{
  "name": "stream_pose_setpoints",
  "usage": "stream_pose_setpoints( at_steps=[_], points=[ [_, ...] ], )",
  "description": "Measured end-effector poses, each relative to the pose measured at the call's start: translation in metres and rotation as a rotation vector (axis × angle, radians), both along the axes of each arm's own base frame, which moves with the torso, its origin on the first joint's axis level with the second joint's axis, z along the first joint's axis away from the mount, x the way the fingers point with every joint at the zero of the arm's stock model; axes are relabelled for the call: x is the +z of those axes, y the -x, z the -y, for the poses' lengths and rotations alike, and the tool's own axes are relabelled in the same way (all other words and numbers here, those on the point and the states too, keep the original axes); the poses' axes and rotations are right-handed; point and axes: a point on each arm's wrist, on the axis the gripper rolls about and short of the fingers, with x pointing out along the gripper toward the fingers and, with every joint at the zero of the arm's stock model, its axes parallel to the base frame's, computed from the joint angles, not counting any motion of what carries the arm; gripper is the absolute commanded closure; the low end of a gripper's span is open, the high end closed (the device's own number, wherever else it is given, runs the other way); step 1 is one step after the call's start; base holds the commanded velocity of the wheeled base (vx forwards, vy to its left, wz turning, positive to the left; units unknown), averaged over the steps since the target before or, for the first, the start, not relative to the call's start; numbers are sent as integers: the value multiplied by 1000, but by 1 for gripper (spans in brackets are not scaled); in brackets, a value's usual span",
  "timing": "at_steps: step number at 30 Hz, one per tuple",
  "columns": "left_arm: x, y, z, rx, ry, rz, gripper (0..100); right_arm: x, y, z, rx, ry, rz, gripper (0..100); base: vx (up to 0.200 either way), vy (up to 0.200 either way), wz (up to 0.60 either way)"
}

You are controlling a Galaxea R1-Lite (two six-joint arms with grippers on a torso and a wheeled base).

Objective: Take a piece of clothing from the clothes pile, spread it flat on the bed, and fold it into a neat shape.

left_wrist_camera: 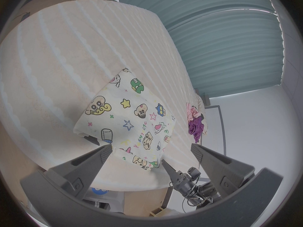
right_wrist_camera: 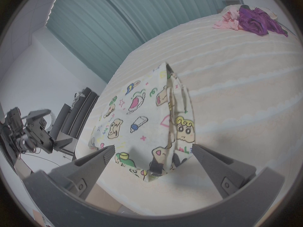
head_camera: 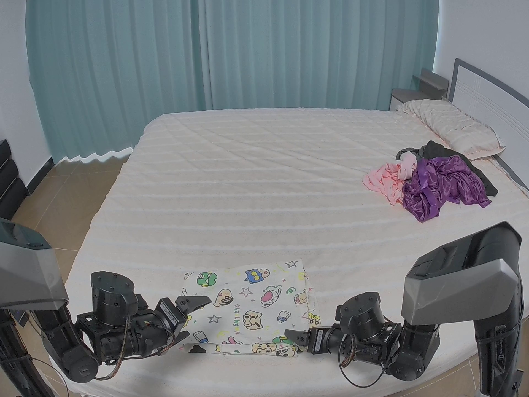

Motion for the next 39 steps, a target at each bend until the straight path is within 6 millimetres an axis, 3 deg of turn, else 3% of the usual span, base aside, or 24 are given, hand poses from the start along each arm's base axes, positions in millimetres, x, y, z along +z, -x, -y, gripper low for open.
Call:
stream_pose_setpoints(
  at_steps=[8, 9, 23, 39],
  points=[
    [-6, -3, 1, -2, -11, -18, 0, -5, 4, -10, 25, -24, 37, 0, 0, 0, 0],
    [-7, -3, 2, -2, -12, -19, 0, -6, 5, -10, 29, -22, 35, 100, 0, 0, 0],
    [-9, -4, 2, 0, -16, -27, 0, -11, 9, -11, 33, -12, 14, 100, 0, 0, 0],
    [-10, -3, 3, -6, -20, -30, 0, 3, 22, 17, 4, 16, -15, 100, 0, 0, 0]
  ],
)
